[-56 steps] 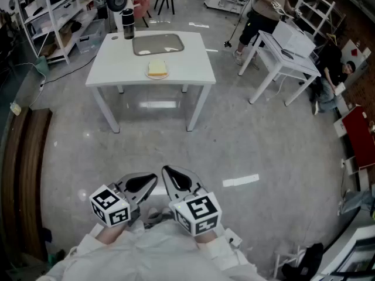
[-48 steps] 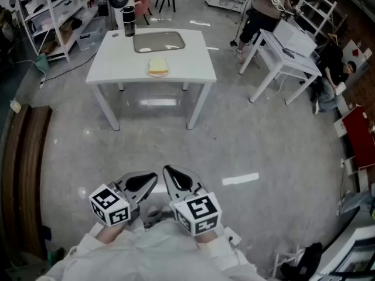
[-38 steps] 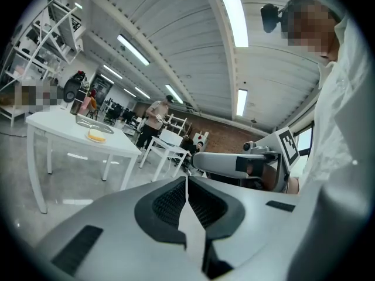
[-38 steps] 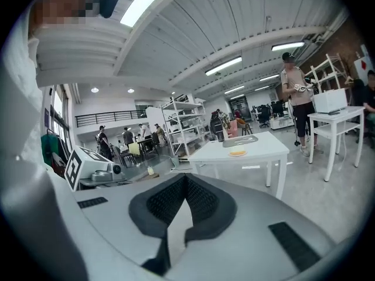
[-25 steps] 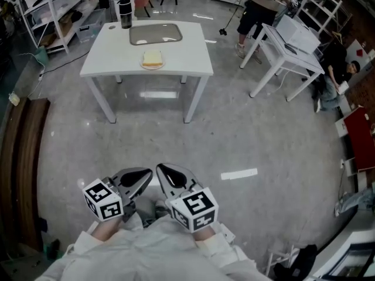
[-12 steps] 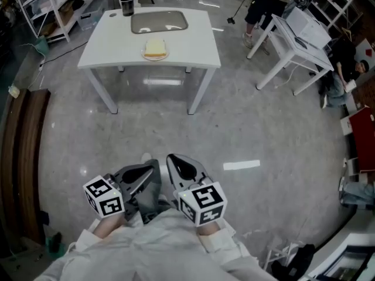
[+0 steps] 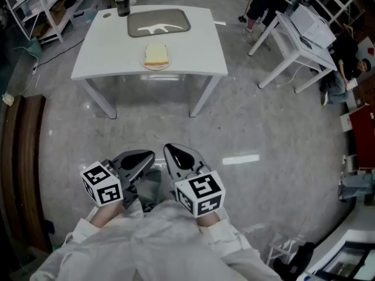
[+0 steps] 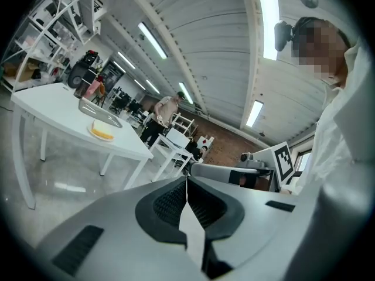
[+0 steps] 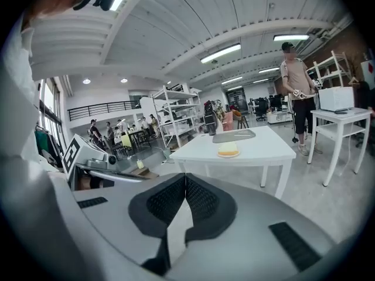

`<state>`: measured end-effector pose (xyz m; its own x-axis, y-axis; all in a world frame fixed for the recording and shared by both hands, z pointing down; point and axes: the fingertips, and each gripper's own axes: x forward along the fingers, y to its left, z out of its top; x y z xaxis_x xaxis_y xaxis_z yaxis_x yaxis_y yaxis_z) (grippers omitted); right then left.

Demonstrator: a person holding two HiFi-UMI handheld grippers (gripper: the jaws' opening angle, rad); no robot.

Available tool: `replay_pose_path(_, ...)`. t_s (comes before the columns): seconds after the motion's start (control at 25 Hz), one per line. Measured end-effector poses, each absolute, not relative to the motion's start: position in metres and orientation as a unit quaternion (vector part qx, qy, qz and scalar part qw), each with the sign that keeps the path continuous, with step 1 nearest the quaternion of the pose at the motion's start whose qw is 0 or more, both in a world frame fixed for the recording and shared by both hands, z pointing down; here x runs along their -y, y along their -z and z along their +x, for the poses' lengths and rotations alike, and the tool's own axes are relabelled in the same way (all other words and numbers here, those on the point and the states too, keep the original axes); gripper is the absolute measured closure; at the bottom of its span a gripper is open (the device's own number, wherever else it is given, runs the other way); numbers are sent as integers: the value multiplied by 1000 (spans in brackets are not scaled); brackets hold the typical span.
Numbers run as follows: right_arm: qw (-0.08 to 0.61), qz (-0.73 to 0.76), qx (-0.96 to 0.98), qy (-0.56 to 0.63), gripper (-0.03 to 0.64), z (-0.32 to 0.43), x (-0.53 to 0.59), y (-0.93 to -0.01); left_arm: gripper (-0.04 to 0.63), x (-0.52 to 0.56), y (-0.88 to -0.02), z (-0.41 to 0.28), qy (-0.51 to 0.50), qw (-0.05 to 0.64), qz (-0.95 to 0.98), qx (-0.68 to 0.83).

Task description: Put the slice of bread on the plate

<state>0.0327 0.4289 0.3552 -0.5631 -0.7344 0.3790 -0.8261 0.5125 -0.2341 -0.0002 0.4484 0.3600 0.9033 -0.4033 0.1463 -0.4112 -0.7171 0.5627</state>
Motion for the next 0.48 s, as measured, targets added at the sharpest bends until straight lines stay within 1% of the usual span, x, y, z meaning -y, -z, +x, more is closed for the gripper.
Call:
replay_pose_path(0.32,117,469,853,-199,601,3,-330,-349,583,-346,-351,-26,-12,292,935,203)
replay_pose_path(0.48,118,474,849,-200,601,-11,-296,-349,583,-313,-350,-37,-20,291,937,194)
